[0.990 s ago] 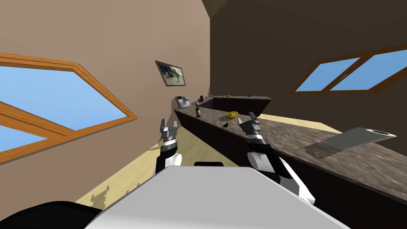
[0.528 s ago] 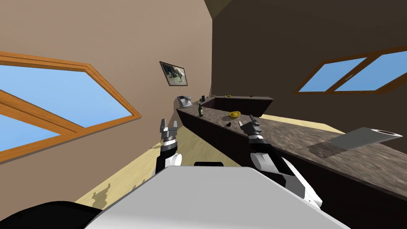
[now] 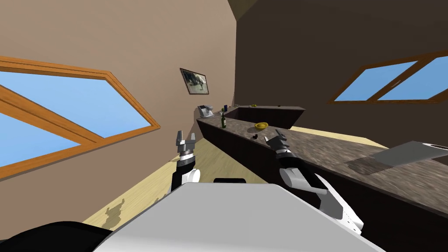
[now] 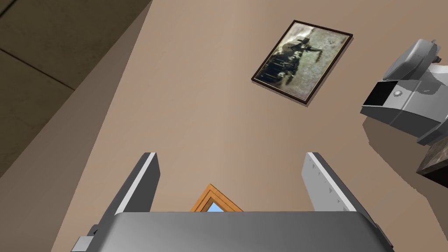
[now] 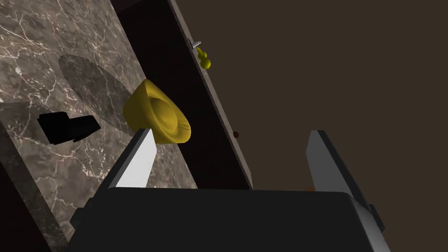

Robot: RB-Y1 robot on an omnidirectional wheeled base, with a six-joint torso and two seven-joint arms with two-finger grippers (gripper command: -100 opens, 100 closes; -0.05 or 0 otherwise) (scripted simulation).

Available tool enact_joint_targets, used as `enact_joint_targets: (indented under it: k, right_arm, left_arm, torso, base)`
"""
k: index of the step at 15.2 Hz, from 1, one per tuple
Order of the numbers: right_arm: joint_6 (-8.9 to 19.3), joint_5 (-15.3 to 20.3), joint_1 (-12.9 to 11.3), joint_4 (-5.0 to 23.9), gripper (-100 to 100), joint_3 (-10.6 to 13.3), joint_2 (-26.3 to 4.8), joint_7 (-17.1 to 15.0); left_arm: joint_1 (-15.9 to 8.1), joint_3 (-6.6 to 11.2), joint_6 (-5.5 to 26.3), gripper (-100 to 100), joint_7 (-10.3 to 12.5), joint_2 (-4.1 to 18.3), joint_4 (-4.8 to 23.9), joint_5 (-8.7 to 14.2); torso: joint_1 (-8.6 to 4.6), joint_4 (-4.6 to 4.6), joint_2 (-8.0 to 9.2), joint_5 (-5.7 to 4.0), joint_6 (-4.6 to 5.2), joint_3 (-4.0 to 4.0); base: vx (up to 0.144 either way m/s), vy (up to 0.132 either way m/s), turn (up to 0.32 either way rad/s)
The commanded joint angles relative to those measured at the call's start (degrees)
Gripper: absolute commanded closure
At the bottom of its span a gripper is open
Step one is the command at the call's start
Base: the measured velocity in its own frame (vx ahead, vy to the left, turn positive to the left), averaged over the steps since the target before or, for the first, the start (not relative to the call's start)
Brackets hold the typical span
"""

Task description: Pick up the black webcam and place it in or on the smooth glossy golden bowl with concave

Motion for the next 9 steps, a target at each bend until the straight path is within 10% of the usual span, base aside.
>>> enact_joint_targets:
  k: [1, 9]
  right_arm:
    - [2.86, -1.05, -0.08, 0.94, -100, -1.15, -0.79, -2.50]
    - [11.53, -3.97, -0.16, 3.29, -100, -4.06, -2.30, -8.78]
  left_arm:
    - [0.00, 0.00, 0.00, 0, 0.00, 0.00, 0.00, 0.00]
    - [0.00, 0.00, 0.00, 0, 0.00, 0.00, 0.00, 0.00]
  torso:
    - [0.00, 0.00, 0.00, 0.00, 0.00, 0.00]
    - [-0.02, -0.02, -0.08, 0.00, 0.00, -0.04]
  base:
    - [-0.025, 0.091, 0.058]
    - [-0.007, 0.070, 0.037]
